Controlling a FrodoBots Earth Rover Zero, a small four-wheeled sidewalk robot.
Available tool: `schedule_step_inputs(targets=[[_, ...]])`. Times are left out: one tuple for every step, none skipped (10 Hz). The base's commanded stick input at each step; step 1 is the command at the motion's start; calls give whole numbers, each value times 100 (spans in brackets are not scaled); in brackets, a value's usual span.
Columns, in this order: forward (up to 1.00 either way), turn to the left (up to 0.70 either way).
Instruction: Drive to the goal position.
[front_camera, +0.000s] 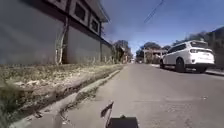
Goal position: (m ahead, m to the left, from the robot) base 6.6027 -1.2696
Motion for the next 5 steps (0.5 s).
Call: schedule_step_inputs(targets=[[70, 0], [70, 0], [70, 0], [70, 0], [70, 0]])
